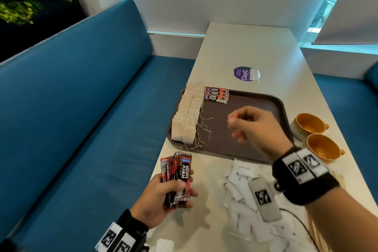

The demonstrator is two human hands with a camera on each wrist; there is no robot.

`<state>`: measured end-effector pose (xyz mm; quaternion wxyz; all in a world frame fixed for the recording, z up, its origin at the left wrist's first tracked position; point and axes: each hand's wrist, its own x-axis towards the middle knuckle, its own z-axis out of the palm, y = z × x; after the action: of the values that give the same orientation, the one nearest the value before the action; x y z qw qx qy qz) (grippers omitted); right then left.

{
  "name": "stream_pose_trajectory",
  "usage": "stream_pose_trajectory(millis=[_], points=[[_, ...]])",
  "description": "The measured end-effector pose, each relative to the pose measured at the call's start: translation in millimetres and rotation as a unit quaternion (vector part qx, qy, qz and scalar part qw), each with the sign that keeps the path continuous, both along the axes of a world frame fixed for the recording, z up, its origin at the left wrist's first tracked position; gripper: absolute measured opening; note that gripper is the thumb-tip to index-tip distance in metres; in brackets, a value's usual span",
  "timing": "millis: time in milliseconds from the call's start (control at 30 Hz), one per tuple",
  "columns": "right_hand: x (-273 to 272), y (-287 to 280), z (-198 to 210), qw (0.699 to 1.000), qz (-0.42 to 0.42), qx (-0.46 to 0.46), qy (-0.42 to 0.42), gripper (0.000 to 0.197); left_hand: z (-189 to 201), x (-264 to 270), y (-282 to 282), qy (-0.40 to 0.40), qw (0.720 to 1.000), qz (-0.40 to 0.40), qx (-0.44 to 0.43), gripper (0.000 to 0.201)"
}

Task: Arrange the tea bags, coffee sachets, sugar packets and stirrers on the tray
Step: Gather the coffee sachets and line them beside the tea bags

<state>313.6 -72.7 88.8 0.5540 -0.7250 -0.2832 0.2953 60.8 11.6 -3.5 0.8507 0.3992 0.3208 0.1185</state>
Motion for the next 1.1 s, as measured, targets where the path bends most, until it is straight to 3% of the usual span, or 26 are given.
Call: stream_pose_trajectory(millis=[167, 333, 433, 533, 667, 833, 900, 1100], points=[[-59.6, -47.2, -21.4, 0.999, 0.035, -0.002, 0.024, 0.010, 21.0, -0.9, -24.6, -0.031, 0.999, -0.023, 0.013, 0.031], [-102.0, -72.7, -39.3, 0.993, 0.058, -0.003, 0.101, 0.027, 33.8, -2.9, -43.4, -0.048, 0.997, -0.036, 0.050, 0.029], [-114.6, -83.7, -47.1, 0.992, 0.072, 0.003, 0.108, 0.019, 33.8, -4.5, -50.3, -0.049, 0.997, -0.014, 0.058, 0.031], [-118.9, -93.2, -50.4, 0.991, 0.066, 0.020, 0.113, 0.009, 32.5, -7.0, -55.4, -0.031, 0.998, -0.004, 0.051, 0.028], [-117.3, -99.5, -52.8, 0.989, 0.042, 0.032, 0.136, 0.011, 33.2, -6.5, -61.4, -0.007, 0.998, -0.021, 0.052, 0.030], [-112.6, -103.6, -50.5, 0.973, 0.005, 0.055, 0.224, 0.005, 31.8, -5.9, -58.1, -0.027, 0.999, -0.019, 0.042, 0.009], [-110.8, -105.9, -49.7, 0.968, -0.004, 0.062, 0.242, 0.005, 29.3, -4.2, -55.4, -0.038, 0.999, -0.008, 0.029, 0.025], [-102.2, -111.4, -57.0, 0.985, -0.004, 0.039, 0.167, 0.012, 25.3, 7.4, -56.8, -0.006, 0.999, 0.030, 0.012, 0.019]])
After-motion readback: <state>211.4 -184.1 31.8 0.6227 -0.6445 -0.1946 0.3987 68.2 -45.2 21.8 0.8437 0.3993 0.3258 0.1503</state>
